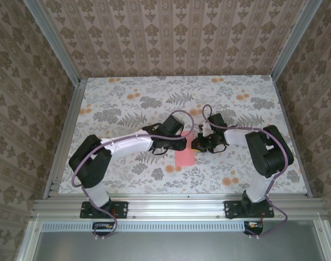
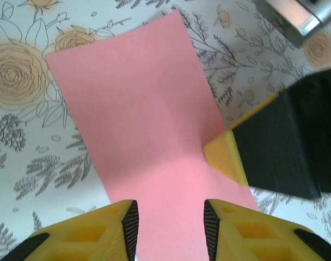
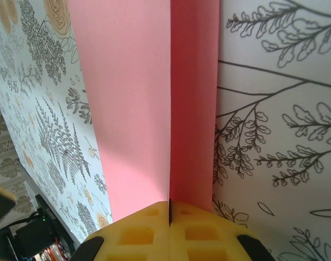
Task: Fold a paper plane with a square sheet of paper (pick it up from the middle)
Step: Third fold the triangle at the center of the table.
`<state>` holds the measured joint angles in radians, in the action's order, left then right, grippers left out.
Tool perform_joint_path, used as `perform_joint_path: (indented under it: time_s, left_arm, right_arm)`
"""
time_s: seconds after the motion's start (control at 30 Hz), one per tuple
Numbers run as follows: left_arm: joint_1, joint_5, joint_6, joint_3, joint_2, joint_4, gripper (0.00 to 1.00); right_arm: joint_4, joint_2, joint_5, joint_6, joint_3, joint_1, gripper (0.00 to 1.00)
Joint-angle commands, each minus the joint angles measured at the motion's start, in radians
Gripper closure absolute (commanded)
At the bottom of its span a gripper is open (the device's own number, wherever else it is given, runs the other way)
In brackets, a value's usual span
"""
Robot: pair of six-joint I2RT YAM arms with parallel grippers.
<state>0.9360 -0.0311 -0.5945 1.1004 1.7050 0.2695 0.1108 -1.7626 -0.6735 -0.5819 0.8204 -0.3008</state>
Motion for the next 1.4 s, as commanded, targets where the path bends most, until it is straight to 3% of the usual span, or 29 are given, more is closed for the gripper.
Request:
perform_joint_path:
  time_s: [0.0, 0.17, 0.37, 0.47, 0.93, 1.17, 1.27, 1.37]
  left_arm:
    - [0.042, 0.095, 0.04, -0.062, -0.064, -0.048, 0.58]
    - [0.166, 0.231, 0.123, -0.1, -0.098, -0.036, 0.48]
    - [0.317, 0.381, 0.226, -0.029, -0.022, 0.06, 0.42]
    - [0.34, 0.393, 0.236, -0.021, 0.01, 0.058, 0.36]
    - [0.366, 0.459, 0.267, 0.131, 0.176, 0.158, 0.29]
    - [0.371, 0.492, 0.247, 0.165, 0.22, 0.194, 0.32]
    - [0.371, 0.503, 0.242, 0.166, 0.219, 0.201, 0.39]
    - [0.371, 0.507, 0.239, 0.16, 0.209, 0.2, 0.53]
  right_arm:
    - [-0.054, 0.017, -0.008, -0.049, -0.024, 0.004, 0.94]
    - [-0.091, 0.021, -0.01, -0.106, -0.042, 0.004, 0.96]
    - [-0.132, 0.022, -0.012, -0.161, -0.055, 0.005, 0.96]
    - [-0.132, 0.02, -0.009, -0.169, -0.056, 0.003, 0.96]
    - [-0.134, 0.027, -0.03, -0.193, -0.056, 0.004, 0.95]
    - [-0.128, 0.026, -0.029, -0.193, -0.049, 0.003, 0.94]
    - [-0.118, 0.027, -0.026, -0.187, -0.044, 0.004, 0.93]
    - [-0.107, 0.025, -0.018, -0.18, -0.04, 0.004, 0.91]
